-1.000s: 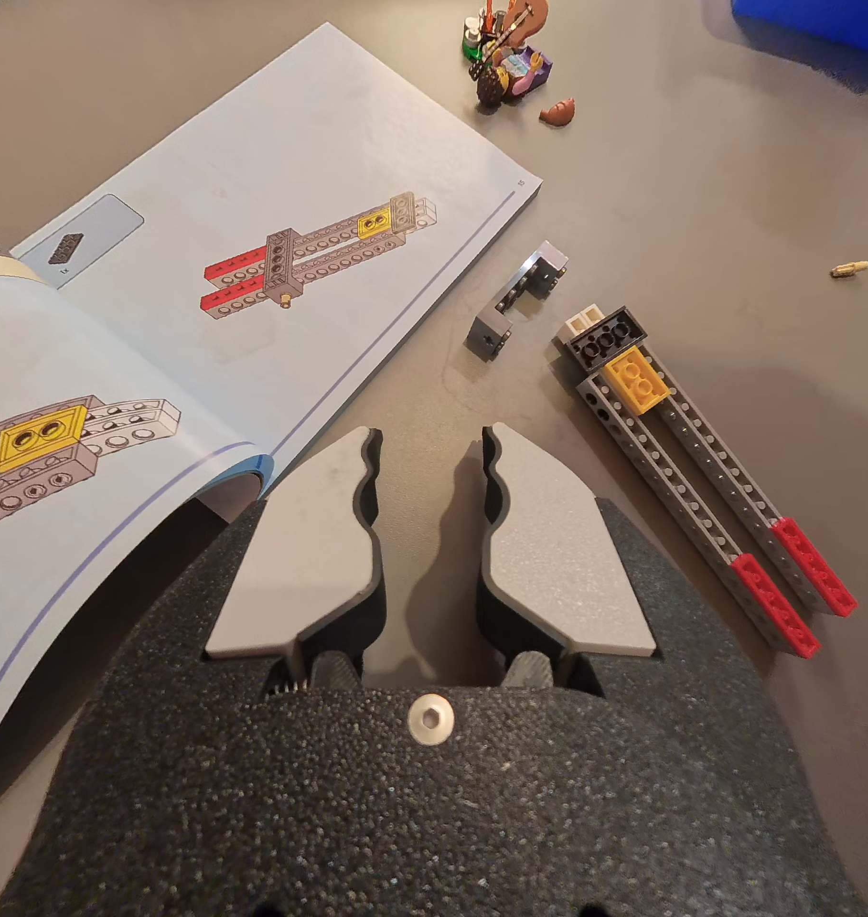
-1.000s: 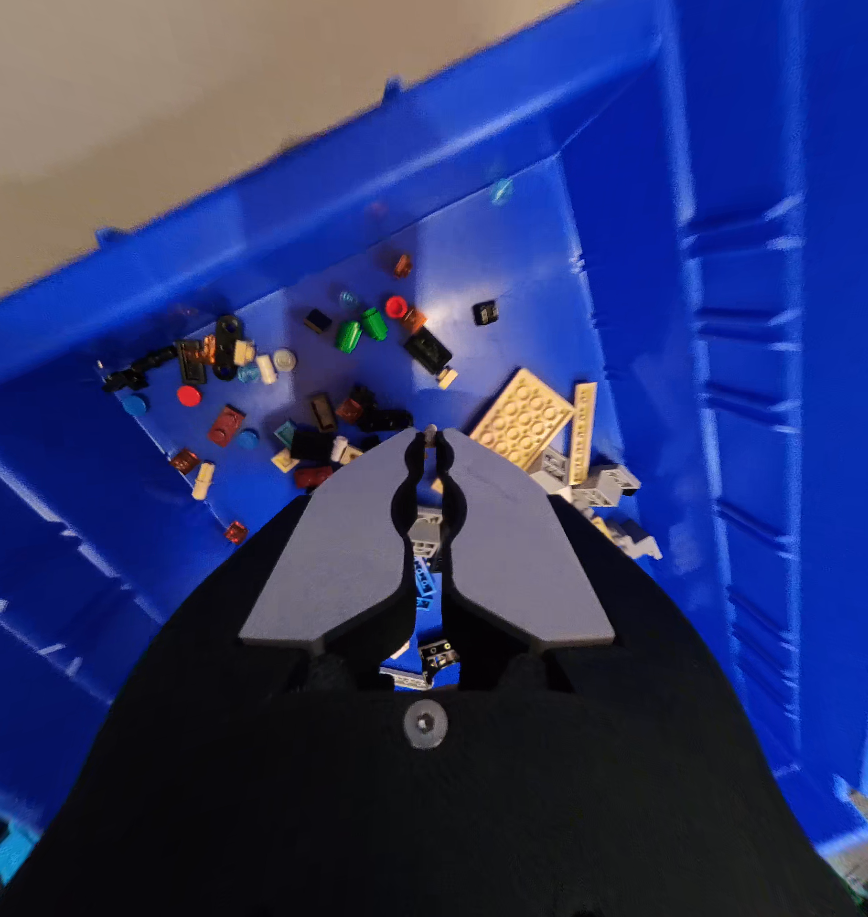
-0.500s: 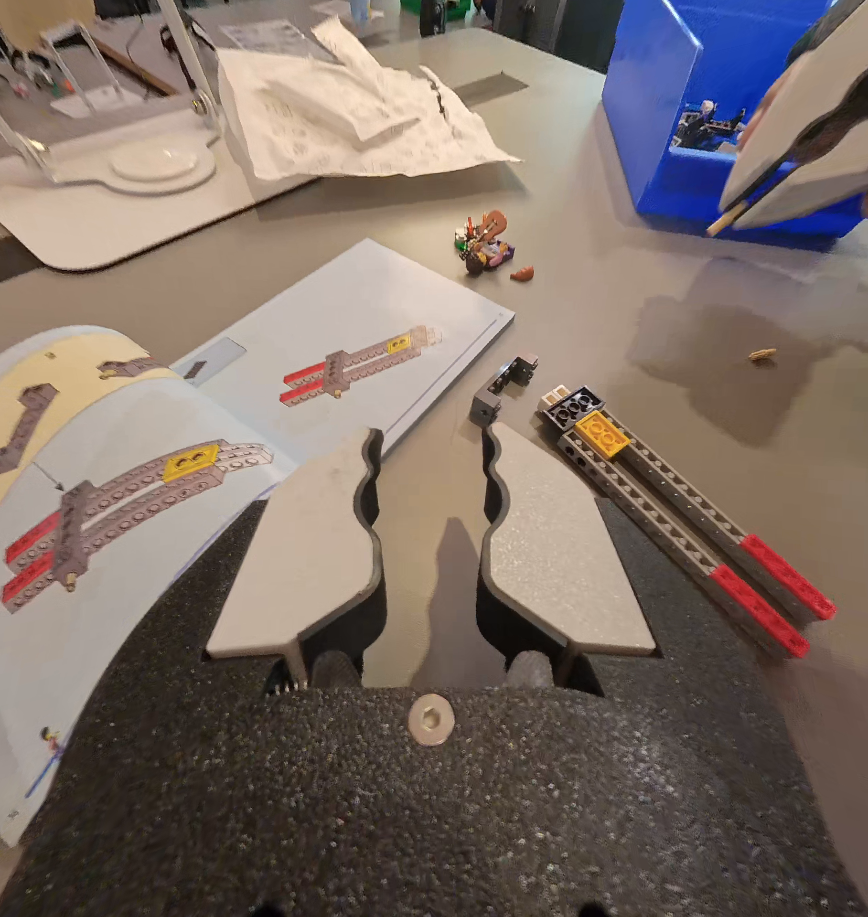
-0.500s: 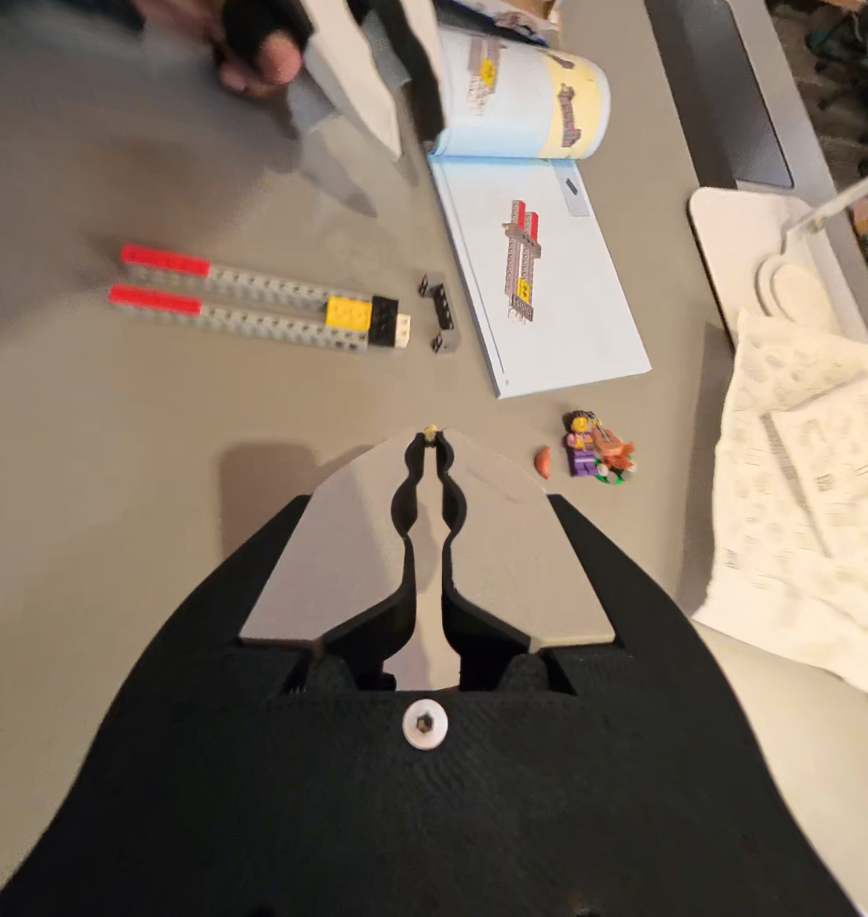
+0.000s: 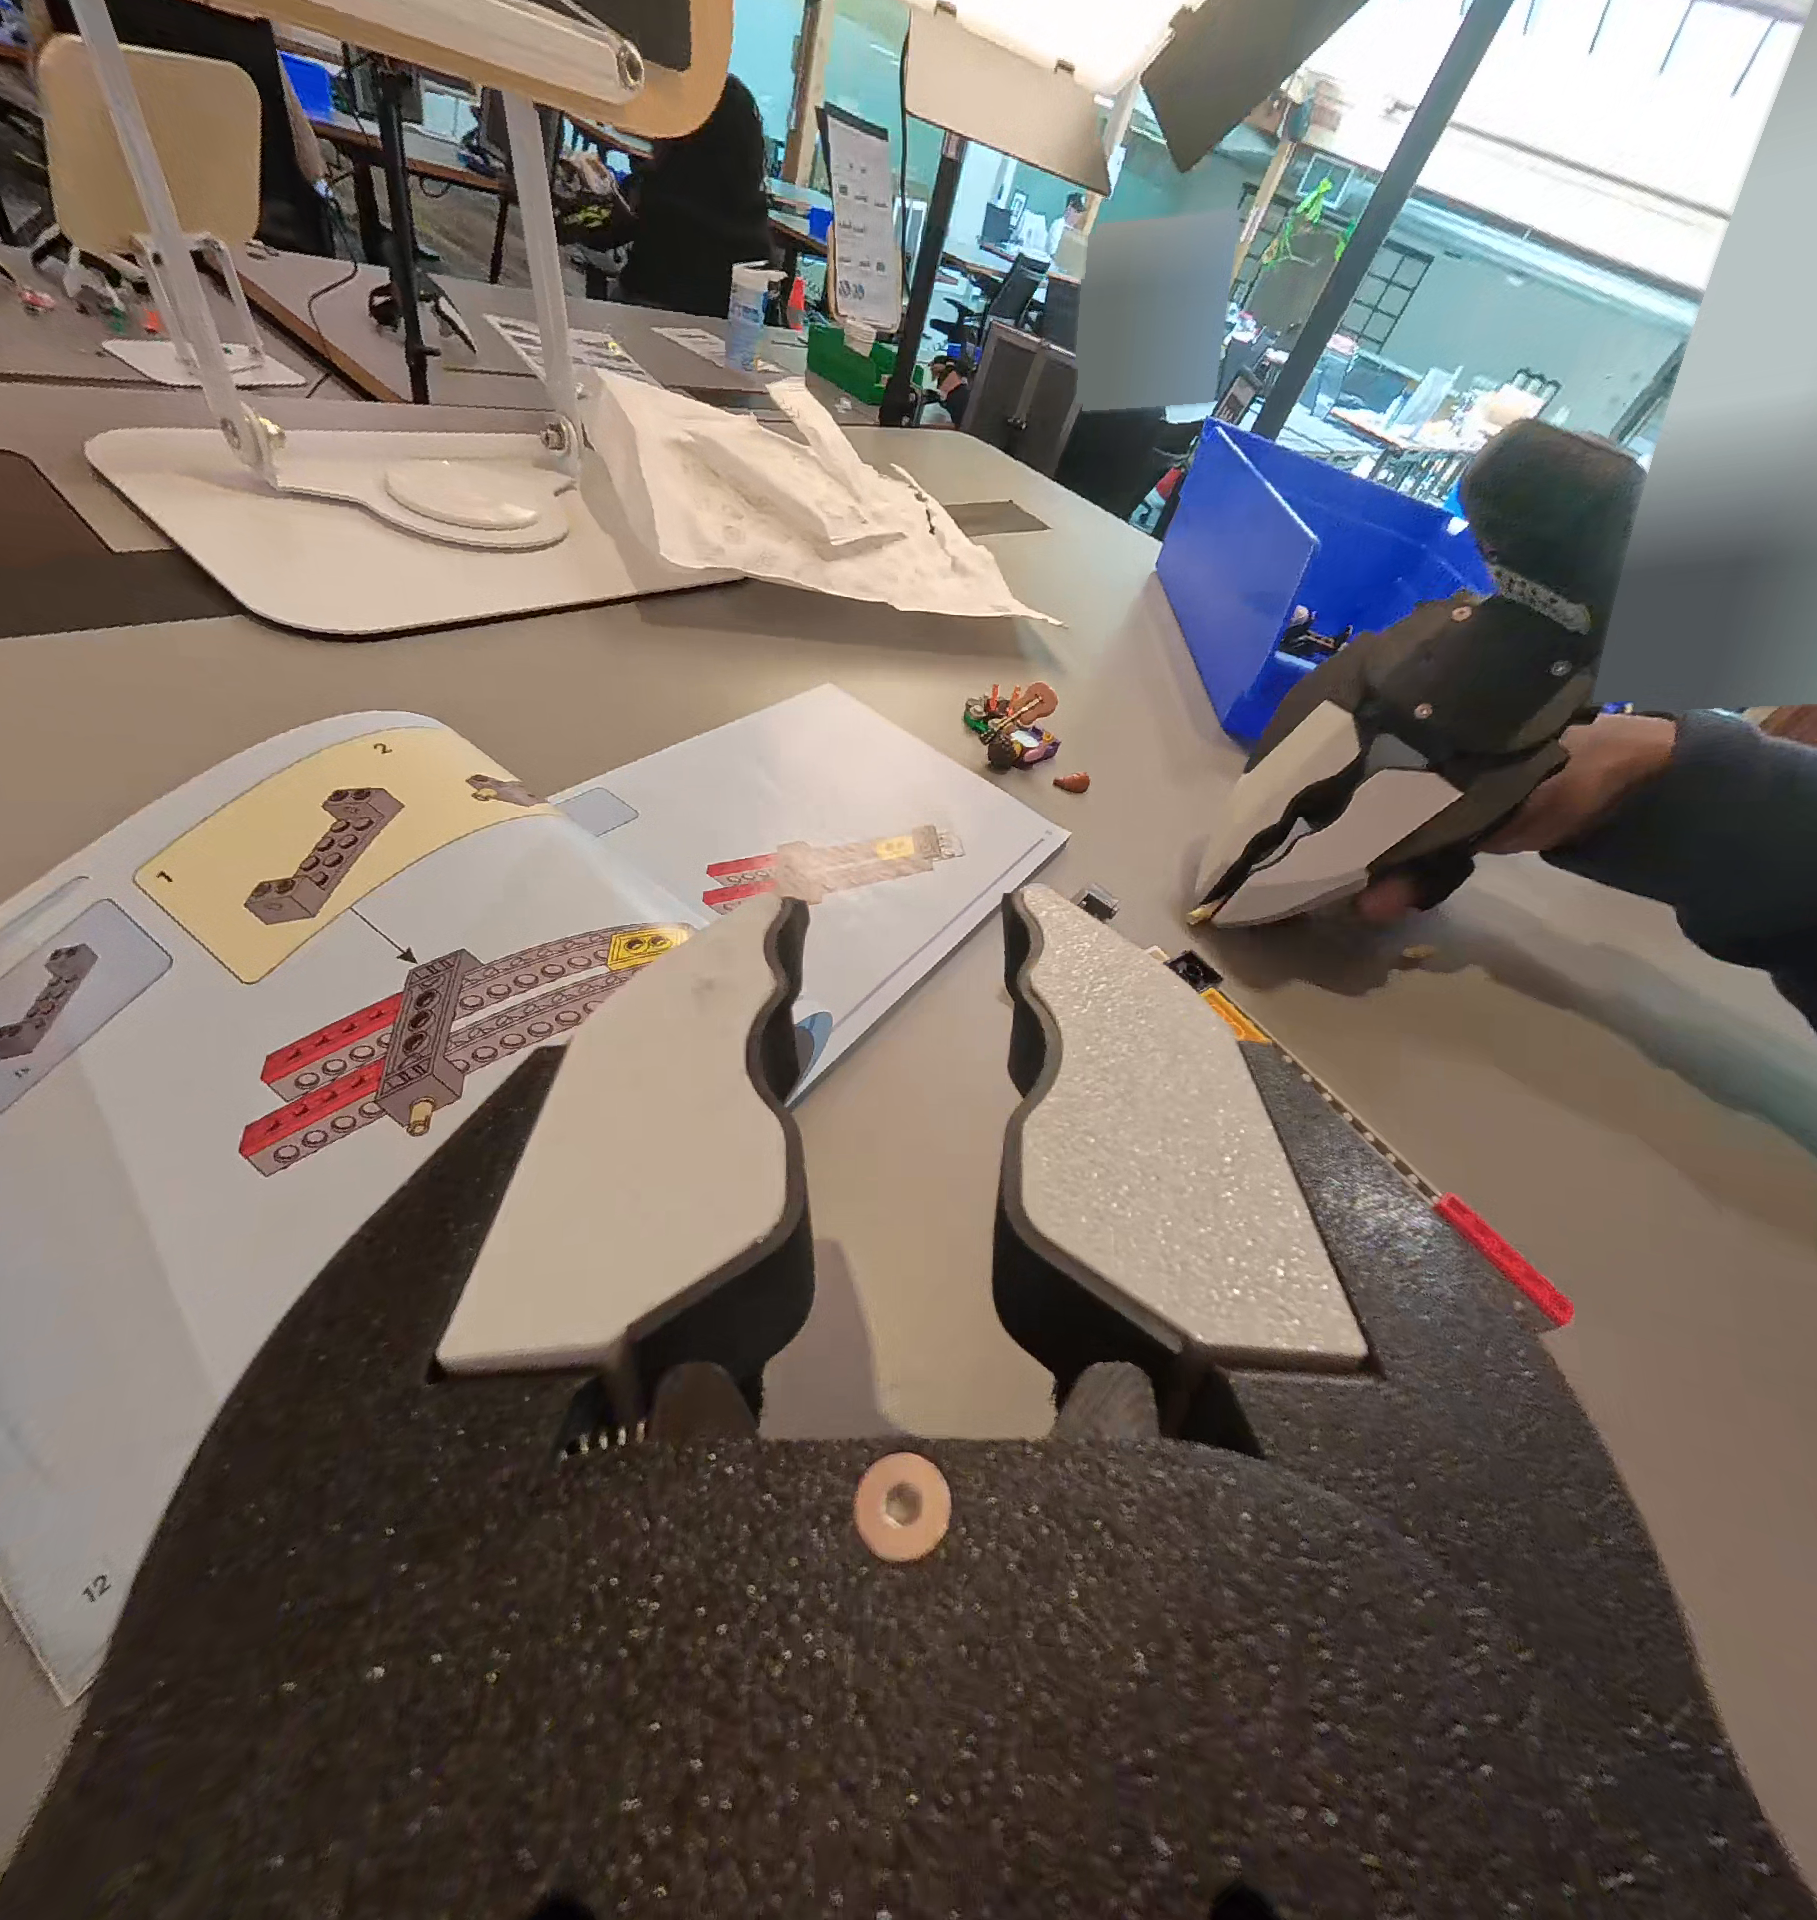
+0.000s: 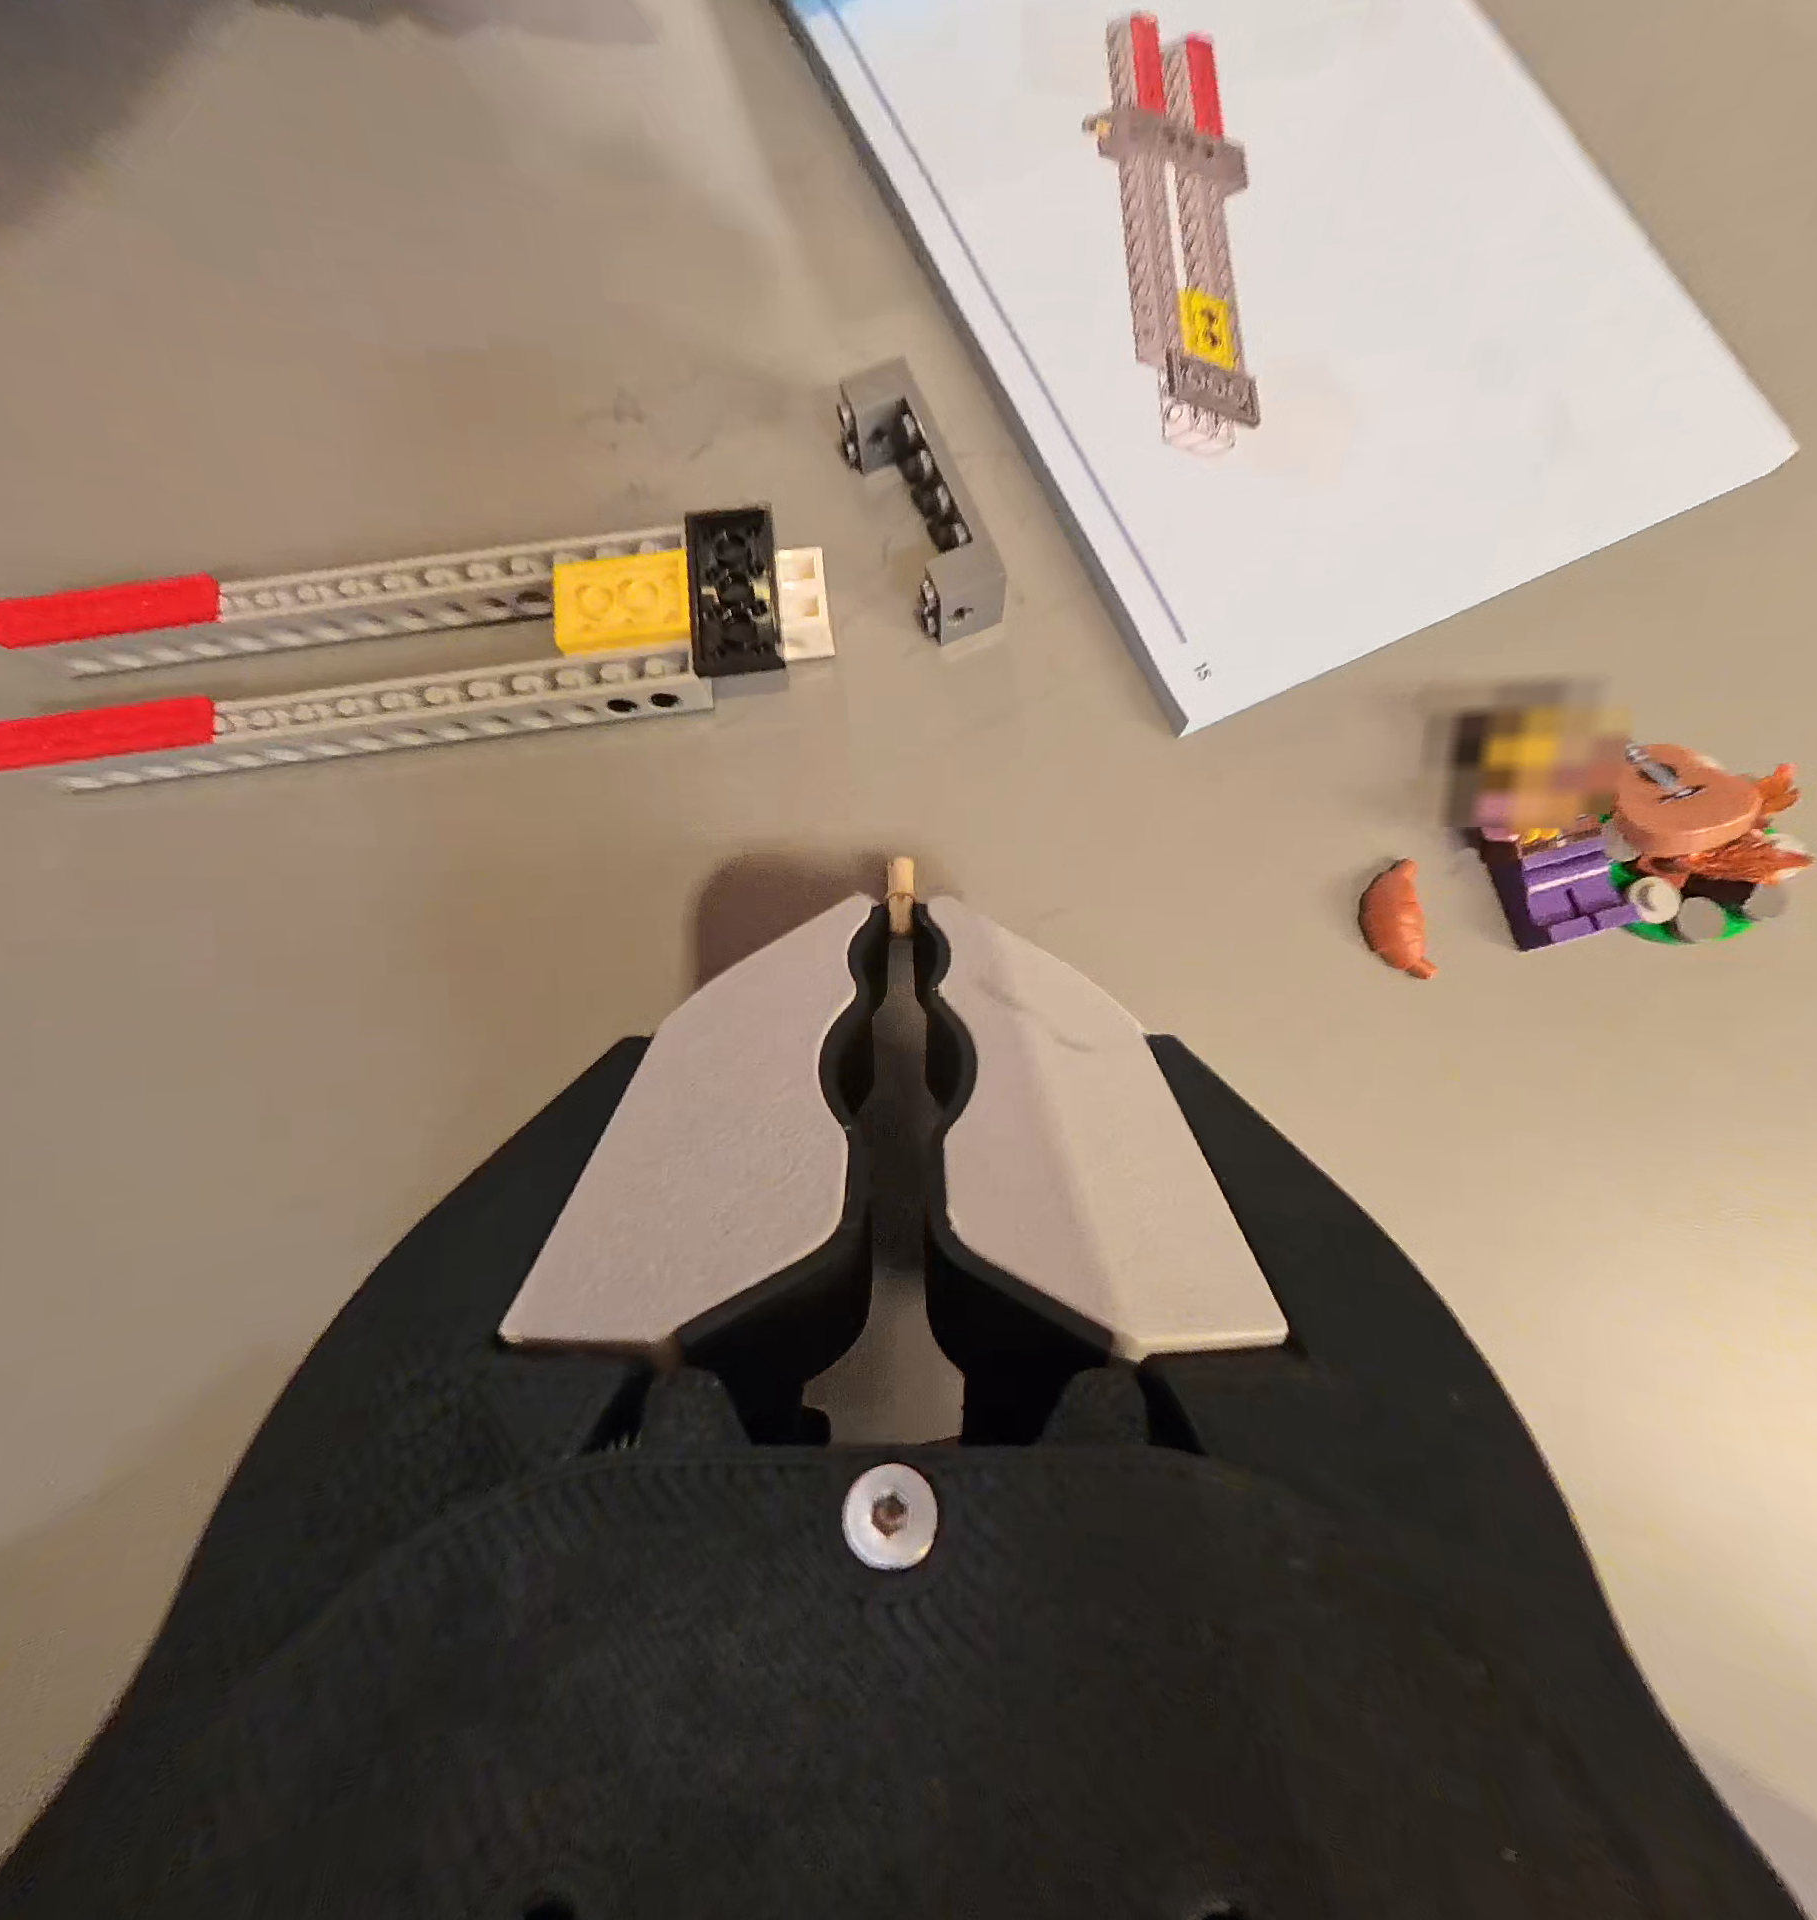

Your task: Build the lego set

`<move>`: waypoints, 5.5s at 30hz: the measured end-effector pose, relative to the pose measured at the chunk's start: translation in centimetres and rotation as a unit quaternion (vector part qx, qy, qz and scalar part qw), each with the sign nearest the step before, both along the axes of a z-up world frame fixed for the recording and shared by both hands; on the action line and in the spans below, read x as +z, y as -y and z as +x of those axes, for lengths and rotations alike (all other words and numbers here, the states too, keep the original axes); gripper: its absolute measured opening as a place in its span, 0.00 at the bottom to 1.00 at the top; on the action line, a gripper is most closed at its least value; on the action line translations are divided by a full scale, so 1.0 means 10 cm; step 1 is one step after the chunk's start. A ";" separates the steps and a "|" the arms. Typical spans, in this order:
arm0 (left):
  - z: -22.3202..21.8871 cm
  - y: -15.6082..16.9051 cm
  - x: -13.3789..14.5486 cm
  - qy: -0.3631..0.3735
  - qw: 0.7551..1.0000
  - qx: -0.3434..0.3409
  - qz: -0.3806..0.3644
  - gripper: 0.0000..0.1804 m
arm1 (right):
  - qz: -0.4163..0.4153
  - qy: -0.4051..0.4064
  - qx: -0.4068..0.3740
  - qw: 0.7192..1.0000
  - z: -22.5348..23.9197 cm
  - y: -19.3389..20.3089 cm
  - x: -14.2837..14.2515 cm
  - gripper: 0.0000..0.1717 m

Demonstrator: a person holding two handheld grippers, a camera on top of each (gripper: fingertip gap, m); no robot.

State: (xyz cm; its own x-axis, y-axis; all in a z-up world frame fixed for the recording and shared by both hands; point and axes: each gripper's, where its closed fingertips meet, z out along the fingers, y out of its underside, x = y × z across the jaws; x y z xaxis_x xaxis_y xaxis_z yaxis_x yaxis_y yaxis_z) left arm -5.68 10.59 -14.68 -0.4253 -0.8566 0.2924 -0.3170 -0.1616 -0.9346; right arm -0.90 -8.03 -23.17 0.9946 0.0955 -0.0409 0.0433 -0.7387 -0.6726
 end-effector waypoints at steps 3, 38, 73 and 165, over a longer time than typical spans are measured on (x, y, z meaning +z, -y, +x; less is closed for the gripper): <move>-0.02 0.00 0.01 0.000 1.000 -0.008 -0.012 0.21 | -0.002 -0.004 -0.004 1.000 0.01 -0.01 0.00 0.03; 0.28 0.61 0.36 0.086 0.972 -0.175 -0.128 0.20 | 0.295 0.033 0.018 0.955 -0.34 -1.19 0.96 0.02; 0.08 0.77 0.27 0.051 0.962 -0.237 -0.129 0.19 | 0.370 -0.049 0.026 0.927 -0.39 -1.09 1.11 0.02; 0.15 0.60 0.25 -0.006 0.963 -0.215 -0.165 0.18 | 0.065 -0.041 0.126 0.989 -0.88 -1.04 0.23 0.03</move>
